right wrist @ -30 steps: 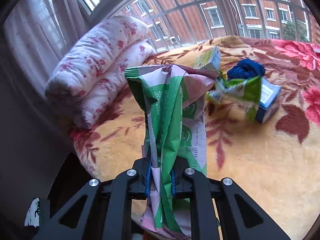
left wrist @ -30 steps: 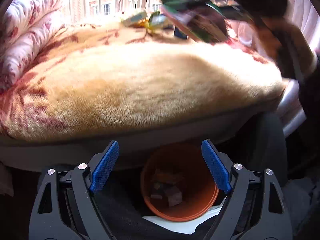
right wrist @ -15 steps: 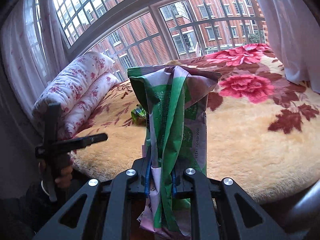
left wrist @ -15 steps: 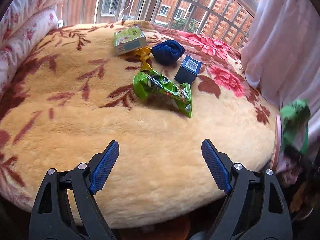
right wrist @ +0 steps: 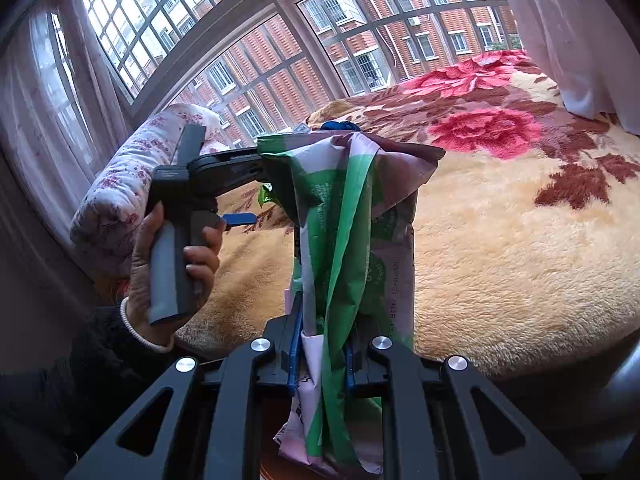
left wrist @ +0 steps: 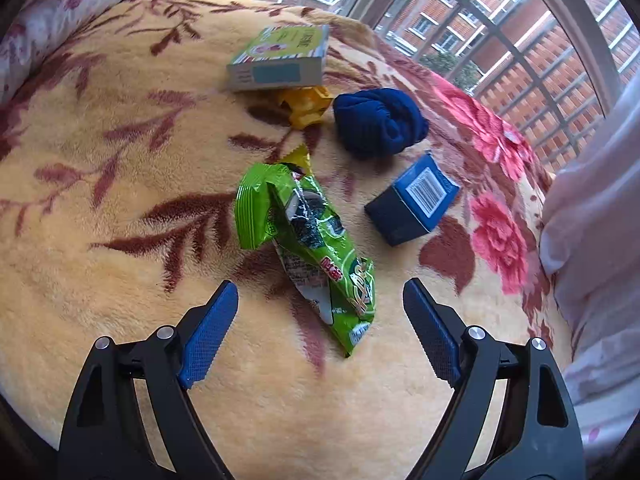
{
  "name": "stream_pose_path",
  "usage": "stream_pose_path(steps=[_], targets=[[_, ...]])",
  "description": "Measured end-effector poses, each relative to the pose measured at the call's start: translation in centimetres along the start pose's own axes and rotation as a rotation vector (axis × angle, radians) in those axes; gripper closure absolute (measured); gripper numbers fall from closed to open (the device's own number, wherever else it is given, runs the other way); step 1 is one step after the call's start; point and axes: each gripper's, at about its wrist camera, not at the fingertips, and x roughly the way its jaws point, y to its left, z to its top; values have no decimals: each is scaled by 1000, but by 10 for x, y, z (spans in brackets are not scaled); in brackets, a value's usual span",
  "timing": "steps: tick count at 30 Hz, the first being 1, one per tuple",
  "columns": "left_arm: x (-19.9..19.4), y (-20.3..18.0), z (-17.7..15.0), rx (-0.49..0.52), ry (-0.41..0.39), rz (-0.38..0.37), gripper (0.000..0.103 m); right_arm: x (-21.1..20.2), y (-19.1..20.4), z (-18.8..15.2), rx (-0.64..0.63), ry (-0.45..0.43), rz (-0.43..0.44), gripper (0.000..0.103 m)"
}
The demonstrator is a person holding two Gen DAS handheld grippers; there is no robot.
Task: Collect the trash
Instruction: 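Grasp the green chip bag with the left gripper while the right gripper holds its bag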
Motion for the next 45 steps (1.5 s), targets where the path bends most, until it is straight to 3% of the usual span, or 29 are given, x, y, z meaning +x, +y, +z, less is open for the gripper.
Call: stream_pose_path(steps=[3,11,13,14,21,32,45], targets=[[12,0,6,-54,-2,33,21,1,-3,-2,0,4,6,87],[43,-15,17,-60,9,113,21,9,-10,-6,29,27,35,87],[47,-15,16,-42,4,121,34,9,-11,-6,30,27,39,87],[50,-16,15,-23,7,130,50,9,-12,-7,31,26,39,87],[45,-14,11,65,-34,143,62,10,-16,-7,49,25,37,87],[29,-19,8,187,-98,156,66,10,-11,-6,41,28,29,87],[-11,-24,2,371,-234,200,67,7,1,-5,17,10,-2,87]])
